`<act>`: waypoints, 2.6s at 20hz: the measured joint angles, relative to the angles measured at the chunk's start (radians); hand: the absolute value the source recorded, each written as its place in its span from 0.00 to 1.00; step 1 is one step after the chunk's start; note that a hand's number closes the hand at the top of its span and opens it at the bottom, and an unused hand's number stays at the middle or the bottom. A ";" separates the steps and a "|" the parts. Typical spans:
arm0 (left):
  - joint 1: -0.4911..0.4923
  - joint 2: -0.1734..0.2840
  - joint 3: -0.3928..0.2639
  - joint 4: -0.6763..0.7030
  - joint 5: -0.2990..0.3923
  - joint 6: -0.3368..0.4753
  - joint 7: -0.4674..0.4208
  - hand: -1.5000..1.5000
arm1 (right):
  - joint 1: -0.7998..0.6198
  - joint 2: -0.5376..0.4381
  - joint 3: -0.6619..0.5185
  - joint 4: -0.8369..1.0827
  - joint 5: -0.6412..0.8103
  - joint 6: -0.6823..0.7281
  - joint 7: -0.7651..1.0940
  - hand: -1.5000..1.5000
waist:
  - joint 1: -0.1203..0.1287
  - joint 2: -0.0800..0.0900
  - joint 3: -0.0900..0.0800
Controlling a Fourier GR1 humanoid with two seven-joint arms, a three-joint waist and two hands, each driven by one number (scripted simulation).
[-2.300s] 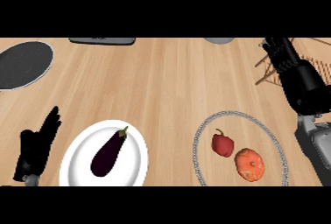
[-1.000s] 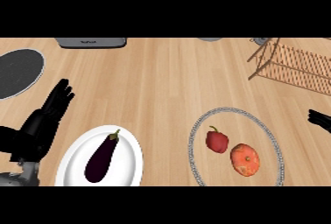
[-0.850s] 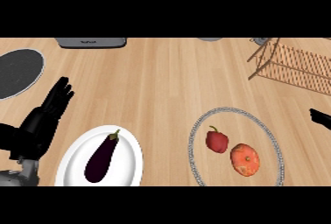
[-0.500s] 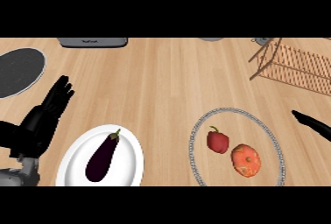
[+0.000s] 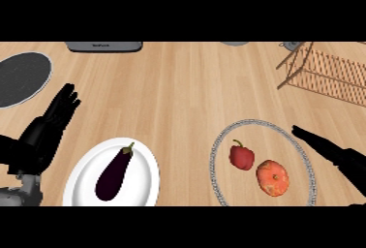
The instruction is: Pick the squash from the placemat and place it in the tiered shelf
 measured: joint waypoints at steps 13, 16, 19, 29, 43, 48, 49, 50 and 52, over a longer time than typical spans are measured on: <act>0.023 -0.084 0.016 -0.023 -0.086 -0.026 0.016 0.50 | -0.052 0.134 0.128 0.054 0.237 0.087 0.106 0.00 | 0.000 0.000 0.000; 0.016 -0.086 0.038 -0.022 -0.084 -0.043 0.027 0.50 | -0.062 0.150 0.147 0.052 0.268 0.127 0.155 0.00 | -0.001 0.000 0.000; 0.004 -0.104 0.050 -0.012 -0.103 -0.051 0.031 0.50 | -0.055 0.169 0.153 0.032 0.303 0.156 0.186 0.00 | -0.002 0.000 0.000; 0.020 -0.143 0.074 -0.016 -0.139 -0.083 0.028 0.50 | -0.073 0.184 0.146 0.064 0.463 0.190 0.231 0.00 | -0.002 0.000 0.000; -0.003 -0.183 0.143 -0.028 -0.178 -0.153 0.064 0.50 | -0.099 0.250 0.099 0.251 0.591 0.222 0.110 0.00 | -0.001 0.000 0.000; 0.008 -0.214 0.146 -0.020 -0.208 -0.157 0.049 0.50 | -0.093 0.286 0.110 0.303 0.636 0.219 0.079 0.00 | -0.002 0.000 0.001; 0.008 -0.216 0.151 -0.018 -0.210 -0.161 0.049 0.50 | -0.091 0.285 0.104 0.325 0.643 0.209 0.056 0.00 | -0.002 0.000 0.000; 0.011 -0.222 0.150 -0.015 -0.216 -0.160 0.041 0.50 | -0.102 0.292 0.105 0.360 0.655 0.196 0.041 0.00 | -0.001 0.000 0.000; 0.006 -0.223 0.160 -0.015 -0.216 -0.174 0.043 0.50 | -0.099 0.306 0.104 0.367 0.670 0.196 0.039 0.00 | -0.003 -0.003 -0.004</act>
